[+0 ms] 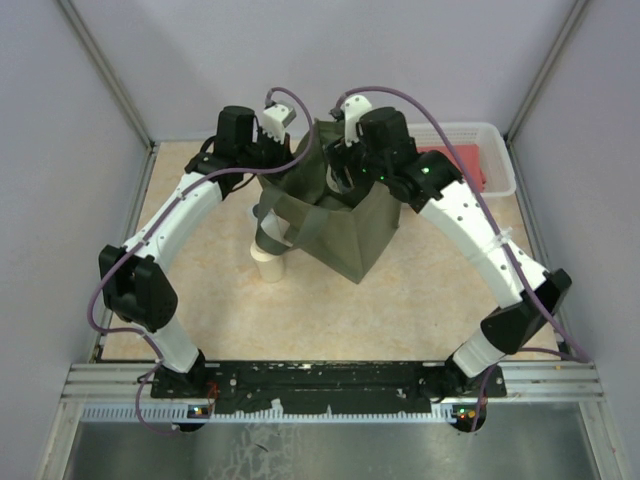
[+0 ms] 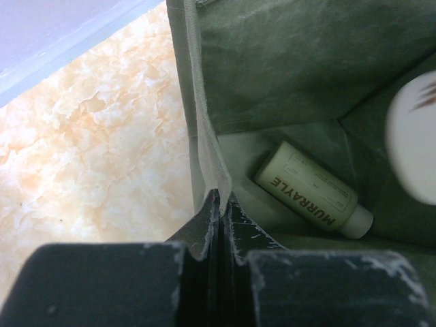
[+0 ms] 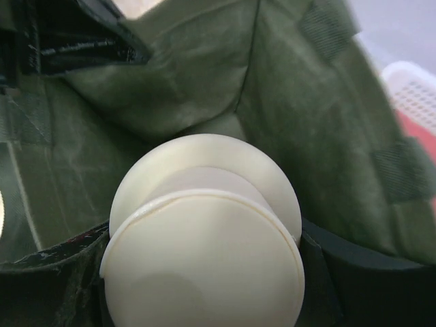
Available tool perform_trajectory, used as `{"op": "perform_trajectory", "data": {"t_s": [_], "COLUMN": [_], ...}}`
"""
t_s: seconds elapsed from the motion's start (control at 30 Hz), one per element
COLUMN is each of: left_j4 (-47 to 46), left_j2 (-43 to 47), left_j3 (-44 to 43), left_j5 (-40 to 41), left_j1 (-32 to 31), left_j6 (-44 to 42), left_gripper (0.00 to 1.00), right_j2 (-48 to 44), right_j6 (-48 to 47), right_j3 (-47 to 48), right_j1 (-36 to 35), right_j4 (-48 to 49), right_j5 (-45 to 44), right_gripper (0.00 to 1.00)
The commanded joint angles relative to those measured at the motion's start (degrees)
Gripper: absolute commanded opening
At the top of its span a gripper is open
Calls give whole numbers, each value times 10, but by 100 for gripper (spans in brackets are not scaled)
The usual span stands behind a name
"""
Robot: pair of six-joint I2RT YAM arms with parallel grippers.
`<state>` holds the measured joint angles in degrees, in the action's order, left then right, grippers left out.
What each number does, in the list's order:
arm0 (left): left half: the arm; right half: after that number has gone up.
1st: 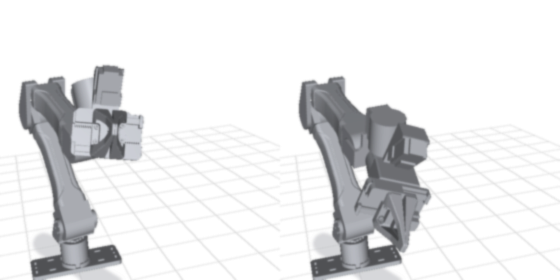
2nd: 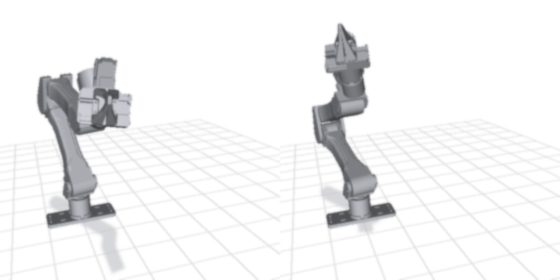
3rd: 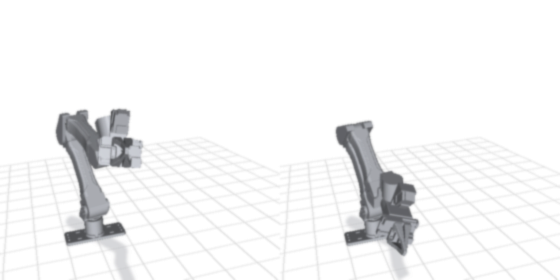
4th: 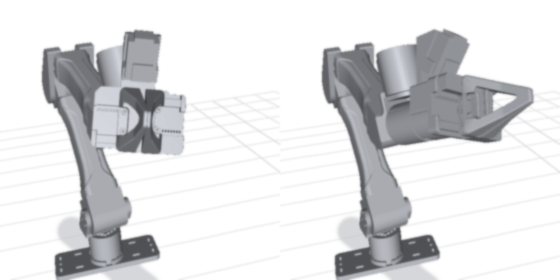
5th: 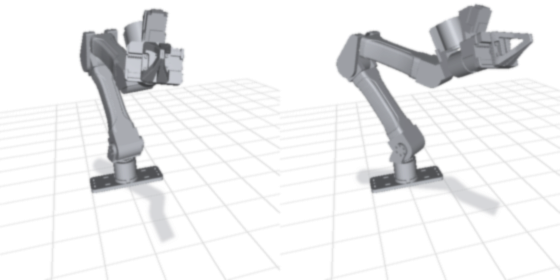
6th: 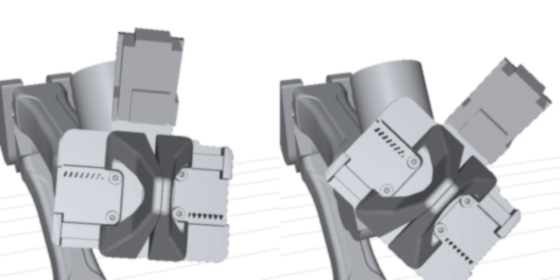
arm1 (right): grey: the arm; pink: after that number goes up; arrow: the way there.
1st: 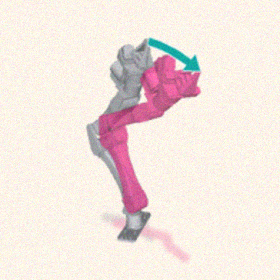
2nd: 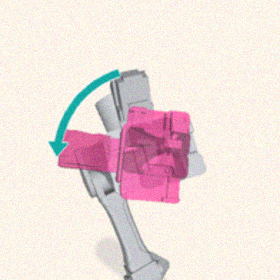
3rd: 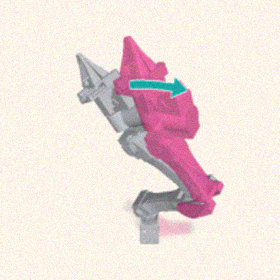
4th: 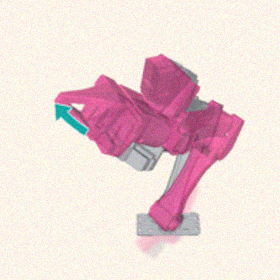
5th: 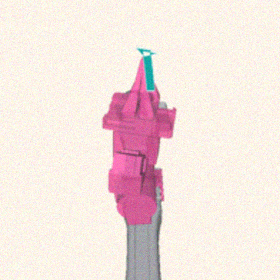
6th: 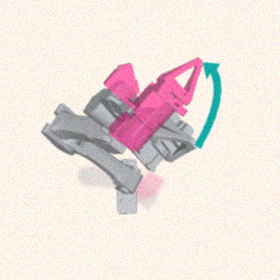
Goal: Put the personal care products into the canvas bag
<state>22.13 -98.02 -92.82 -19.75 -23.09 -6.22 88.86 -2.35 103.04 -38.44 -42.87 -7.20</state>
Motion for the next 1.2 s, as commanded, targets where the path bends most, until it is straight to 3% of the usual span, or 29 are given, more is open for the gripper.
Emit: {"op": "perform_trajectory", "data": {"t_s": [0.0, 0.27, 0.57, 1.17], "left_j4": [25, 27, 31, 34], "left_j2": [18, 27, 31, 24], "left_j3": [-15, -16, -16, -18], "left_j5": [-20, -25, -24, -21], "left_j1": [1, 1, 1, 2], "left_j6": [1, 5, 2, -2], "left_gripper": [0, 0, 0, 0], "right_j2": [3, 17, 28, 156], "right_j6": [3, 25, 59, 35], "right_j3": [12, -47, -157, -121], "right_j1": [3, 8, 51, 65], "right_j4": [105, 117, 171, 158], "right_j5": [37, -5, 26, -99], "right_gripper": [29, 29, 29, 29]}}
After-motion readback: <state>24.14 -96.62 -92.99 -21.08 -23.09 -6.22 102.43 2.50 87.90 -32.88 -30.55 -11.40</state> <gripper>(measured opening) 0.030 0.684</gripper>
